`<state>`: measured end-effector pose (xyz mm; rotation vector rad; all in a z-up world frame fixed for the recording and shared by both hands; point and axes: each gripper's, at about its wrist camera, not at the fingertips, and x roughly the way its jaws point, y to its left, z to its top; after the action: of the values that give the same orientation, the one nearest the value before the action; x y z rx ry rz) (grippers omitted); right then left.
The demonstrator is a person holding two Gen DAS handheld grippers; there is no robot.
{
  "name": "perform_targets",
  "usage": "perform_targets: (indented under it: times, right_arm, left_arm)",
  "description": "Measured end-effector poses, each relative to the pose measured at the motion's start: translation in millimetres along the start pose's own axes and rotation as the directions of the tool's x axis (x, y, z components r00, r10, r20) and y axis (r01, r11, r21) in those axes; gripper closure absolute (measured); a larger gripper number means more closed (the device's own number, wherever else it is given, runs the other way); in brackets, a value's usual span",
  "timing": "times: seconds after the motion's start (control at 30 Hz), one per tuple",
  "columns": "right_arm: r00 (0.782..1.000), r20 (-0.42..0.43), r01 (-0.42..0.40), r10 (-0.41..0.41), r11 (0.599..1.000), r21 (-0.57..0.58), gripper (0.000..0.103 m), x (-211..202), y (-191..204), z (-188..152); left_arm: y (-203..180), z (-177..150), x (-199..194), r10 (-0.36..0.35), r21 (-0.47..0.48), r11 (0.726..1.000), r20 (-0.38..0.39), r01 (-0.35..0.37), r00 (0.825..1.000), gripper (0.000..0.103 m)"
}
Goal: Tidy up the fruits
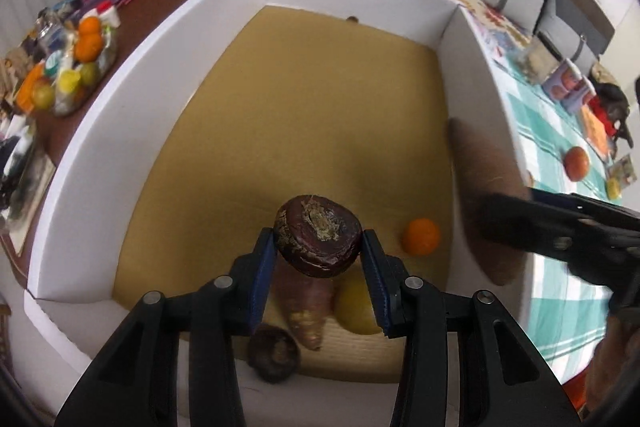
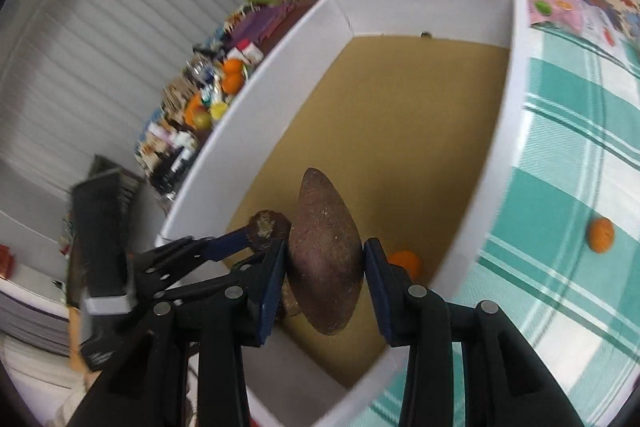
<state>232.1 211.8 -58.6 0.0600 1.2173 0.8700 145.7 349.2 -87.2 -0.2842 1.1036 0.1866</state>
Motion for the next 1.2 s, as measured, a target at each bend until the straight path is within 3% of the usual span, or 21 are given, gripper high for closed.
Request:
perform_targets:
  times: [0.1, 0.13, 0.17, 0.2, 0.3, 0.37, 0.4, 0.57, 0.63, 0.7, 0.77, 0.9, 0.93, 1.03, 1.13, 1.2]
  right_arm:
    - [0.999, -0.015, 0.037, -0.037, 0.999, -0.007, 0.062, 15, 2, 0]
    - [0.999, -0.003, 0.051, -0.051, 0.999, 0.001, 0.052, 14, 1, -2]
    - [0.998, 0.014, 0.06, -0.06, 0.998, 0.008, 0.036, 9, 0, -4]
    - [0.996, 0.048, 0.073, -0.074, 0.997, 0.009, 0.031, -2, -2, -8]
    - [0.978, 0.17, 0.12, -0.117, 0.993, -0.006, 0.025, -45, -12, -24]
    - [0.954, 0.254, 0.166, -0.158, 0.986, -0.011, 0.006, -84, -27, -46]
    - [0.94, 0.287, 0.195, -0.183, 0.981, -0.013, 0.004, -101, -35, -57]
    - [0.864, 0.364, 0.361, -0.349, 0.932, 0.038, 0.003, -159, -97, -135]
    - [0.833, 0.368, 0.406, -0.414, 0.908, 0.103, 0.003, -179, -134, -176]
    - [0.786, 0.365, 0.462, -0.498, 0.867, 0.188, 0.003, -198, -171, -218]
    - [0.732, 0.332, 0.523, -0.595, 0.803, 0.284, 0.003, -214, -211, -256]
    - [0.658, 0.305, 0.548, -0.689, 0.715, 0.434, 0.003, -236, -257, -307]
    - [0.647, 0.288, 0.551, -0.706, 0.694, 0.463, 0.003, -240, -267, -317]
    - [0.659, 0.275, 0.508, -0.7, 0.684, 0.523, 0.003, -254, -287, -329]
    - [0.639, 0.282, 0.531, -0.716, 0.676, 0.511, 0.003, -257, -289, -328]
    - [0.639, 0.277, 0.542, -0.717, 0.676, 0.499, 0.003, -253, -290, -326]
  left_arm:
    - [4, -4, -4, 0.034, -0.001, 0.999, 0.014, -0.034, 0.999, 0.052]
    - [5, -6, -7, 0.042, -0.002, 0.999, 0.029, -0.042, 0.999, 0.038]
    - [5, -4, -10, 0.043, -0.003, 0.999, 0.047, -0.043, 0.998, 0.026]
    - [5, -3, -13, 0.04, -0.004, 0.999, 0.071, -0.039, 0.997, 0.022]
    - [-1, -8, -30, 0.017, -0.005, 1.0, 0.126, -0.016, 0.992, 0.021]
    - [-17, -16, -49, -0.03, 0.008, 1.0, 0.175, 0.029, 0.984, 0.02]
    - [-23, -19, -54, -0.044, 0.016, 0.999, 0.189, 0.042, 0.981, 0.02]
    - [-99, -48, -91, -0.204, 0.16, 0.973, 0.265, 0.165, 0.943, 0.013]
    - [-131, -62, -92, -0.262, 0.217, 0.954, 0.256, 0.208, 0.931, 0.011]
    - [-165, -75, -85, -0.31, 0.269, 0.931, 0.224, 0.248, 0.924, 0.011]
    - [-202, -93, -67, -0.333, 0.316, 0.91, 0.172, 0.268, 0.927, 0.011]
    - [-272, -132, -19, -0.326, 0.387, 0.882, 0.09, 0.269, 0.941, 0.011]
    - [-283, -139, -10, -0.319, 0.4, 0.878, 0.082, 0.262, 0.944, 0.011]
    - [-306, -154, 11, -0.295, 0.429, 0.872, 0.076, 0.236, 0.952, 0.011]
    - [-317, -161, 25, -0.263, 0.438, 0.875, 0.077, 0.205, 0.962, 0.011]
    - [-319, -160, 30, -0.248, 0.442, 0.877, 0.079, 0.19, 0.965, 0.011]
